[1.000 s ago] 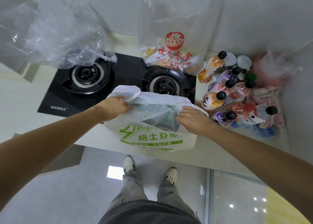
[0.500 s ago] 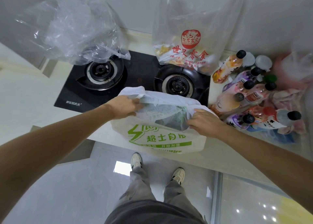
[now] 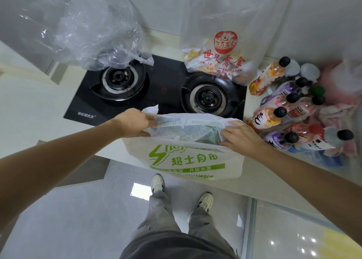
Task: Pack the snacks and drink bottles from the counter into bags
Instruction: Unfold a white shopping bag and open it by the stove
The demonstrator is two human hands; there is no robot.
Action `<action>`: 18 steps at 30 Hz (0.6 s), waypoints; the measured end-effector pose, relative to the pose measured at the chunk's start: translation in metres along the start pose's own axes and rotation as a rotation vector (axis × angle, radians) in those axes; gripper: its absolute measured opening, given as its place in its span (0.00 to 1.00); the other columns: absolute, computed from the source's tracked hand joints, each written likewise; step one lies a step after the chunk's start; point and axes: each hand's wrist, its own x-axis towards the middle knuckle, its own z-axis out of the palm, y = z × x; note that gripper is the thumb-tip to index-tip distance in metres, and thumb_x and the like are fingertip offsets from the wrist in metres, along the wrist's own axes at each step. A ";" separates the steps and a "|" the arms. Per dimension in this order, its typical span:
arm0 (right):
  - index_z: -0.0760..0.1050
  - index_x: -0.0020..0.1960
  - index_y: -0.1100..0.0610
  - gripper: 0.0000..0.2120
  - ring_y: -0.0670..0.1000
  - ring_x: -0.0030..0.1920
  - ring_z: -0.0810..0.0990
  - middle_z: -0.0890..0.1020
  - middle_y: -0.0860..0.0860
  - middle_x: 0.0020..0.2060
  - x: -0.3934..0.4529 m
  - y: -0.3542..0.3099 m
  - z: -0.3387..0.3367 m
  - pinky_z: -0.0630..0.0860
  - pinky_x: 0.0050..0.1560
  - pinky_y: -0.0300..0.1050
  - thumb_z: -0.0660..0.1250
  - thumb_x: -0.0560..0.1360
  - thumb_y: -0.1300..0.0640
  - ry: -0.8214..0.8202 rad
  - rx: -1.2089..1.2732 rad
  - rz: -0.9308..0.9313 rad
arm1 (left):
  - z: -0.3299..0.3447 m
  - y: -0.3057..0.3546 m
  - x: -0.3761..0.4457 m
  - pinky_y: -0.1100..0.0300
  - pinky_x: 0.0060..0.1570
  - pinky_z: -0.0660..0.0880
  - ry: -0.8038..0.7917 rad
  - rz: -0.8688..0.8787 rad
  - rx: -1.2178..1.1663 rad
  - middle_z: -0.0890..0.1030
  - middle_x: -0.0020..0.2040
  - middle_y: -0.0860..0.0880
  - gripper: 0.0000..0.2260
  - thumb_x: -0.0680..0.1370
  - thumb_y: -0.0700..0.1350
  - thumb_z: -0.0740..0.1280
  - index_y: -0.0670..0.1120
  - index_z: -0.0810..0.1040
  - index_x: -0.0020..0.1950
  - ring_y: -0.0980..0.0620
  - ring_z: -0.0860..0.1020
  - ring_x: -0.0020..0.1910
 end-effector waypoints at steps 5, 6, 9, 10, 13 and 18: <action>0.67 0.75 0.55 0.40 0.56 0.65 0.77 0.75 0.52 0.67 0.002 -0.009 -0.014 0.73 0.66 0.51 0.74 0.70 0.36 -0.159 0.120 0.154 | 0.004 0.003 0.000 0.57 0.46 0.77 0.032 -0.105 -0.088 0.63 0.78 0.59 0.36 0.73 0.73 0.63 0.62 0.62 0.78 0.51 0.79 0.61; 0.63 0.77 0.55 0.44 0.57 0.66 0.76 0.71 0.52 0.70 0.002 -0.012 -0.015 0.73 0.66 0.51 0.74 0.69 0.37 -0.176 0.168 0.174 | 0.005 0.005 0.001 0.56 0.49 0.78 0.046 -0.129 -0.124 0.61 0.79 0.58 0.39 0.71 0.74 0.64 0.62 0.60 0.79 0.50 0.77 0.66; 0.54 0.81 0.54 0.54 0.57 0.70 0.71 0.64 0.53 0.72 -0.001 -0.020 -0.010 0.72 0.69 0.50 0.74 0.66 0.33 -0.203 0.223 0.193 | 0.009 0.010 0.004 0.52 0.60 0.76 0.060 -0.166 -0.089 0.55 0.80 0.51 0.47 0.67 0.77 0.63 0.60 0.53 0.80 0.47 0.69 0.73; 0.53 0.82 0.53 0.56 0.57 0.72 0.69 0.63 0.53 0.73 -0.004 -0.023 -0.006 0.70 0.72 0.51 0.74 0.65 0.31 -0.206 0.209 0.193 | 0.012 0.012 0.005 0.50 0.63 0.74 0.049 -0.175 -0.052 0.54 0.80 0.48 0.49 0.66 0.78 0.62 0.60 0.50 0.81 0.46 0.67 0.74; 0.49 0.83 0.54 0.60 0.58 0.74 0.64 0.62 0.54 0.75 -0.012 -0.032 0.003 0.64 0.77 0.53 0.70 0.63 0.26 -0.210 0.168 0.199 | 0.022 0.015 0.005 0.47 0.67 0.68 0.052 -0.191 0.013 0.55 0.79 0.44 0.53 0.63 0.80 0.60 0.59 0.47 0.81 0.44 0.60 0.76; 0.46 0.84 0.58 0.64 0.61 0.75 0.63 0.61 0.59 0.77 -0.020 -0.046 0.009 0.61 0.78 0.56 0.56 0.61 0.18 -0.208 0.149 0.261 | 0.041 0.027 0.003 0.40 0.72 0.63 0.013 -0.220 0.006 0.48 0.82 0.41 0.57 0.63 0.81 0.60 0.57 0.40 0.82 0.40 0.51 0.80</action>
